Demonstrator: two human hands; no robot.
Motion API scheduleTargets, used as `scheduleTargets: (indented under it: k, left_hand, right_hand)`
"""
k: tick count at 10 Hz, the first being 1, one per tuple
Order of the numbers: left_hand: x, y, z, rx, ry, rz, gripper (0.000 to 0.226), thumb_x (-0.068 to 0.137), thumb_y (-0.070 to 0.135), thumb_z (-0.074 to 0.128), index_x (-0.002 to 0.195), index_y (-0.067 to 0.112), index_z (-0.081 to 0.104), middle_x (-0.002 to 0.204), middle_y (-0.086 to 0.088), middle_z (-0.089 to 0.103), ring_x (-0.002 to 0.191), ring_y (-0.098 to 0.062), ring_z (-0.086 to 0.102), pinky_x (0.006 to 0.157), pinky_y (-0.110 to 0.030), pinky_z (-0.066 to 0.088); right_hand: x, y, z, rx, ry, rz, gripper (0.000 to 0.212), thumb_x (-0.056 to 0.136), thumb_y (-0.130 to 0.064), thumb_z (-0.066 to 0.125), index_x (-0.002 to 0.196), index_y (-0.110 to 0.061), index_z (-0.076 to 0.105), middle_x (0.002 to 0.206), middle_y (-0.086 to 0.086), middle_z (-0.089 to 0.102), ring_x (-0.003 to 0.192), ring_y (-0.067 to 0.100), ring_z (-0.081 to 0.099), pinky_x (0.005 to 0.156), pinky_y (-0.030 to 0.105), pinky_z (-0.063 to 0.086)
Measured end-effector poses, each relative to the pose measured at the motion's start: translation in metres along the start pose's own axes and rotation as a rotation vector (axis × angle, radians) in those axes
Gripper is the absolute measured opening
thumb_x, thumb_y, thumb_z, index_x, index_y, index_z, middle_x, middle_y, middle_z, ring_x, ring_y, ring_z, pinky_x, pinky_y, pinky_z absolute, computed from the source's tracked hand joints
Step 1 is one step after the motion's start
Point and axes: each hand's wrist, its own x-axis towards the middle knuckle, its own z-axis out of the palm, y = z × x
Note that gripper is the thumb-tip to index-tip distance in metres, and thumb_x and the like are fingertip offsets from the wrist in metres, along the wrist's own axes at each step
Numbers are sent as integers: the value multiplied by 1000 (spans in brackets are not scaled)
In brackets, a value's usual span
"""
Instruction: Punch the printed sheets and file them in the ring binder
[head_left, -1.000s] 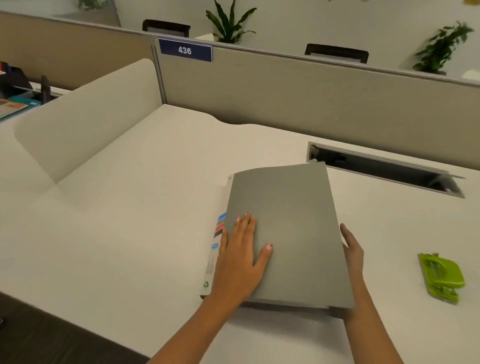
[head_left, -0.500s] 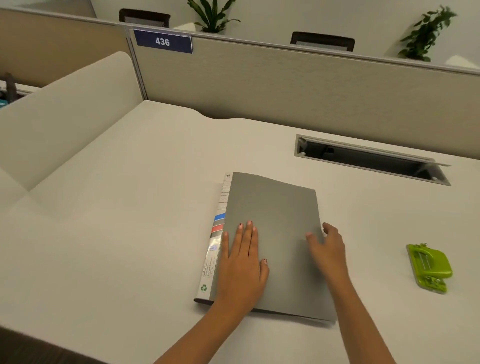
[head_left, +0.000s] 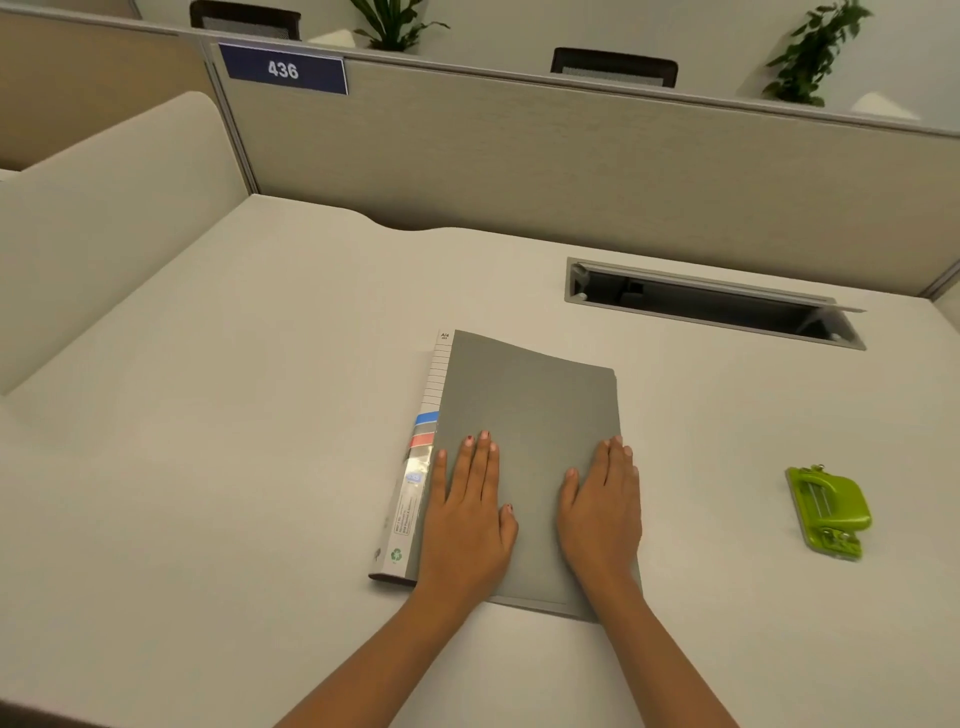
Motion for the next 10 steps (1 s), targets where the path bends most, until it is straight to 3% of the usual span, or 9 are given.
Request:
scheduleTargets:
  k: [3, 4, 6, 7, 8, 9, 10]
  left_hand:
    - [4, -1, -1, 0, -1, 6, 67, 90, 36, 34, 149, 6, 28, 158, -7, 26, 147, -24, 21, 116, -49, 14]
    - [6, 1, -5, 20, -12, 10, 65, 88, 35, 37, 145, 4, 38, 153, -10, 36, 143, -26, 31, 113, -51, 18]
    - [20, 6, -18, 30, -17, 9, 61, 87, 36, 32, 135, 4, 53, 141, -12, 52, 130, -30, 50, 106, -53, 24]
    - [39, 4, -30, -23, -24, -33, 64, 90, 39, 27, 141, 5, 44, 150, -12, 41, 137, -31, 41, 114, -55, 23]
    - [58, 4, -38, -66, 1, -25, 64, 97, 40, 17, 152, 9, 11, 161, -10, 9, 149, -27, 8, 119, -46, 0]
    - [80, 7, -49, -115, 73, 12, 64, 101, 42, 19, 152, 13, -4, 162, -5, -4, 149, -20, -5, 116, -35, -13]
    - [98, 9, -62, -160, 163, 56, 74, 90, 53, 3, 152, 14, -5, 162, -3, -8, 149, -18, -7, 114, -29, -20]
  right_hand:
    - [0, -1, 0, 26, 31, -61, 58, 97, -29, 29, 147, 0, 31, 155, 14, 31, 145, 26, 25, 120, 34, 12]
    - [-2, -4, -1, 42, 13, -131, 58, 96, -30, 30, 145, -1, 36, 153, 13, 35, 144, 24, 28, 120, 33, 12]
    - [3, -6, -13, 164, -29, -192, 55, 101, -36, 28, 150, -10, 27, 158, 4, 26, 148, 17, 17, 121, 28, 5]
    - [16, -11, -24, 225, -30, -234, 54, 102, -35, 32, 151, -14, 27, 158, 0, 25, 148, 14, 15, 120, 25, 3]
    - [31, -18, -36, 207, -7, -279, 56, 101, -37, 30, 152, -15, 22, 160, 0, 20, 149, 13, 11, 119, 23, 0]
    - [48, -26, -47, 189, 37, -283, 62, 98, -45, 22, 153, -17, 17, 161, -1, 14, 149, 14, 7, 118, 24, -3]
    - [60, -39, -59, 164, 148, -303, 65, 97, -46, 15, 153, -15, 16, 161, 0, 10, 150, 15, 4, 119, 22, -9]
